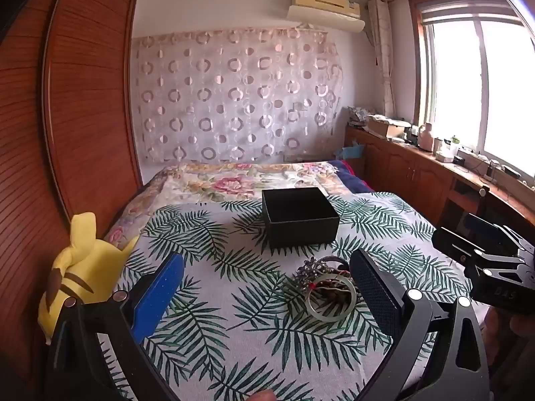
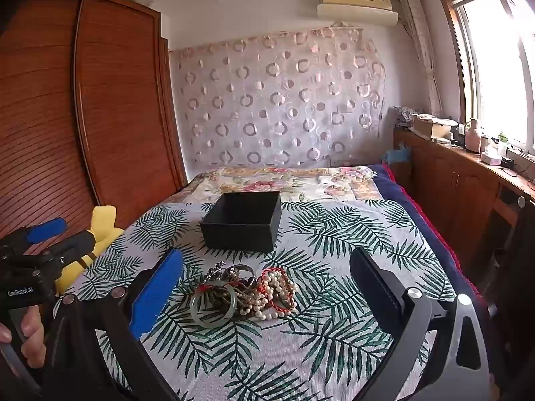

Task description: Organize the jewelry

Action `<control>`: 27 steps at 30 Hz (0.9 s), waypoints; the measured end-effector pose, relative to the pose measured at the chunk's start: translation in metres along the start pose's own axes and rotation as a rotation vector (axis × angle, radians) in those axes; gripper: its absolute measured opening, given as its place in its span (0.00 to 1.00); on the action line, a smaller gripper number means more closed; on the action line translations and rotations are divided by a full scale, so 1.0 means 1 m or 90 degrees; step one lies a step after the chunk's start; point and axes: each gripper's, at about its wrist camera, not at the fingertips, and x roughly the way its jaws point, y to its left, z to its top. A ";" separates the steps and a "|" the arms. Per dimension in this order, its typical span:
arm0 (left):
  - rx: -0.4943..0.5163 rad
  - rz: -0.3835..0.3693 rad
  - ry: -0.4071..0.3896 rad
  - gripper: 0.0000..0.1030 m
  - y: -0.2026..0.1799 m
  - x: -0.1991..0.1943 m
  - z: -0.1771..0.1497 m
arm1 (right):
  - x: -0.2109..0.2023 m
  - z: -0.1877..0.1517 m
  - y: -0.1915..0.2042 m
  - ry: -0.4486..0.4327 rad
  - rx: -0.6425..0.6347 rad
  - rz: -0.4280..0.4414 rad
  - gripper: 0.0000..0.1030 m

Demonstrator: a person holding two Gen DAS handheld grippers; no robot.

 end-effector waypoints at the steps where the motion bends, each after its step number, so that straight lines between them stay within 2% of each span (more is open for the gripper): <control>1: 0.000 0.000 0.001 0.93 0.000 0.000 0.000 | 0.000 0.000 0.000 0.001 0.001 -0.001 0.98; 27: -0.001 0.001 0.002 0.93 -0.001 0.000 0.000 | -0.001 0.000 0.000 -0.001 -0.001 0.000 0.98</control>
